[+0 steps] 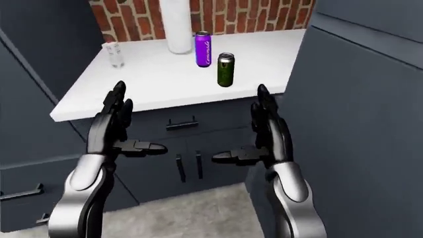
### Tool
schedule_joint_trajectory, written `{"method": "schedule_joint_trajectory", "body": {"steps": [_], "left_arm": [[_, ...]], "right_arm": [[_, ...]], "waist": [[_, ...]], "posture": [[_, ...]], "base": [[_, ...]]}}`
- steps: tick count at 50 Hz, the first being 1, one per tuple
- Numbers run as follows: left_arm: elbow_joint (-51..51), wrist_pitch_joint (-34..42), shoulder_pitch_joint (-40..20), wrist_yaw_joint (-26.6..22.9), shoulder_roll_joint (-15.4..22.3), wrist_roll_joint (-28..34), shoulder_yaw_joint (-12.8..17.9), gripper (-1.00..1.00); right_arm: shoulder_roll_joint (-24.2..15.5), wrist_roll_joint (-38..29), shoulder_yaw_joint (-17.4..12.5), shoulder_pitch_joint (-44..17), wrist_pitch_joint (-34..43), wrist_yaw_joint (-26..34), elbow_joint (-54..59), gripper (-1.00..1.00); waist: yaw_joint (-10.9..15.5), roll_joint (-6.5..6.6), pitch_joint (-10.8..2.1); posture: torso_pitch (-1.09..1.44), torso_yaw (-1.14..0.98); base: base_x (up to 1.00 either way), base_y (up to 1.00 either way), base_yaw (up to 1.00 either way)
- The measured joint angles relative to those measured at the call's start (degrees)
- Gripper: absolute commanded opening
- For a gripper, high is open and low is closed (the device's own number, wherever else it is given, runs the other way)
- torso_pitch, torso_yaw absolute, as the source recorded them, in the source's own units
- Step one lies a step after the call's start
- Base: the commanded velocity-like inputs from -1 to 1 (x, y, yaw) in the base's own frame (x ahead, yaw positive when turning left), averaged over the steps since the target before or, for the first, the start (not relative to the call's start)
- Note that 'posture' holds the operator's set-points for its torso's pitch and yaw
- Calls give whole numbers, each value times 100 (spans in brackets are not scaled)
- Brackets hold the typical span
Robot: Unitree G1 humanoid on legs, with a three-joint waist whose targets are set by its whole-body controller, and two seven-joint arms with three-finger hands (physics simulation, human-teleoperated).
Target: Move the drinks to the dining counter.
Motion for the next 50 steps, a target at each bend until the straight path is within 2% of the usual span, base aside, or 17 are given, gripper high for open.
{"method": "schedule_joint_trajectory", "body": {"steps": [3,6,9,11,15,18,19,22,25,31,33,36,39,43,46,47,50], "left_arm": [[-168,-50,-60,-56,-5,-50,-78,100],[-302,18,-167,-115,-22,-108,-147,100],[-300,213,-102,-157,-26,-157,-183,100],[-206,372,-92,-152,-1,-150,-137,100],[-373,381,-171,-98,31,-94,-35,100],[-584,454,-327,-75,24,-36,-98,100],[-617,467,-337,-77,44,-24,-96,100],[-417,443,-289,-89,31,-8,-57,100],[-328,446,-305,-82,20,-10,-42,100],[-538,562,-357,-76,51,-51,27,100],[-554,561,-358,-65,13,-78,-9,100],[-538,656,-332,-104,15,-155,-116,100],[-656,707,-344,-119,64,-215,-11,100],[-866,753,-386,-78,159,-307,200,100],[-945,770,-409,-39,204,-330,217,100],[-939,788,-378,-28,223,-330,243,100],[-890,935,-277,1,225,-328,294,100]], "right_arm": [[-17,0,-35,-22,-49,-49,-106,100],[-88,-108,-53,7,-98,-91,-226,100],[-65,-206,-46,25,-56,-90,-97,100],[-22,-202,4,83,52,-61,17,100],[-3,-103,13,26,18,4,-172,100],[-27,-18,-58,-64,-96,-6,-304,100],[9,1,-22,-50,-128,-9,-296,100],[28,57,55,101,-146,16,-123,100],[10,51,11,111,-110,-9,-70,100],[-16,63,43,15,-99,-34,-348,100],[-41,57,25,35,-142,-16,-352,100],[-23,29,-56,84,-88,-46,-252,100],[-24,31,-41,45,-111,-61,-322,100],[-40,70,-46,-8,-158,-79,-473,100],[-13,62,-10,-42,-206,-96,-441,100],[25,70,55,-30,-196,-90,-392,100],[29,108,161,46,-97,-53,-331,100]], "waist": [[-38,-159,23],[-8,-431,7],[-37,-222,153],[-79,-196,215],[-102,-35,160],[-130,232,115],[-93,175,141],[-52,250,118],[-22,116,108],[99,-385,88],[6,-361,142],[-83,-442,198],[-116,-316,159],[-181,-41,176],[-174,221,94],[-128,153,126],[-34,199,187]], "posture": [[0,0],[0,0],[0,0],[0,0],[0,0],[0,0],[0,0],[0,0],[0,0],[0,0],[0,0],[0,0],[0,0],[0,0],[0,0],[0,0],[0,0]], "base": [[0,0,-93],[0,0,0],[19,0,0],[34,0,0],[34,0,0],[34,0,0],[34,0,0],[34,0,0],[34,0,0],[34,0,0],[34,0,0],[35,0,0],[34,0,0],[35,0,0],[35,0,0],[34,0,0],[34,0,0]]}}
